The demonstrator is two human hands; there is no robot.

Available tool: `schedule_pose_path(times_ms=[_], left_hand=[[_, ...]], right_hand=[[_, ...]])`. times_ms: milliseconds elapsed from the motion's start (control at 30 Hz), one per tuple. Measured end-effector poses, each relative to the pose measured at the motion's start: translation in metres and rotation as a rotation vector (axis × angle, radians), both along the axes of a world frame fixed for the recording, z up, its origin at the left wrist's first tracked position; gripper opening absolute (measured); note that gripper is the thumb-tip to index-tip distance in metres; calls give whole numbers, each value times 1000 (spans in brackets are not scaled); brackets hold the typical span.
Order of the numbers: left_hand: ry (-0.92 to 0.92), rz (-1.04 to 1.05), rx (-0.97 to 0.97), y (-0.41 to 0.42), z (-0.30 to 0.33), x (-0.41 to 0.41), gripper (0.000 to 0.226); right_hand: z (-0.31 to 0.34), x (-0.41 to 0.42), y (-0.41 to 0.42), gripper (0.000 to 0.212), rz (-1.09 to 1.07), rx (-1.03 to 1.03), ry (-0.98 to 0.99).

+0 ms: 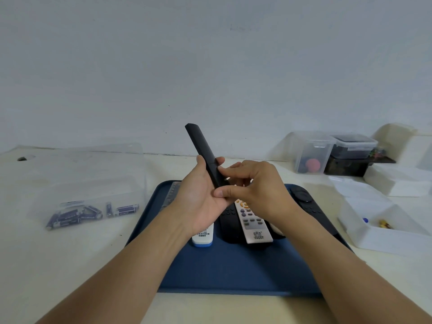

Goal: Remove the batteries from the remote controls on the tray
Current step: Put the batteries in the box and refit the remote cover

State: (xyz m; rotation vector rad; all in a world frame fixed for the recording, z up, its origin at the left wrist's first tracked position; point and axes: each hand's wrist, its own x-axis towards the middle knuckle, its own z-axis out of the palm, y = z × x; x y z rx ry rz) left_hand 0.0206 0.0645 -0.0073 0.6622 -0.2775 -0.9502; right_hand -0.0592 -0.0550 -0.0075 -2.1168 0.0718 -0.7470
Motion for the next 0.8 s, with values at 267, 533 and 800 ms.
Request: schedule_pose_path(times_ms=[267,533,800], left_hand=[[83,-53,-99,0,-1,-2,53],[132,-66,-100,4,5,2,52],[43,-62,-15,1,1,-1,47]], right_hand=[[-1,0,0,45,-19,-90,-93],[0,2,3,56,-54,-239,-98],[2,-6,-8,53,39,-107,23]])
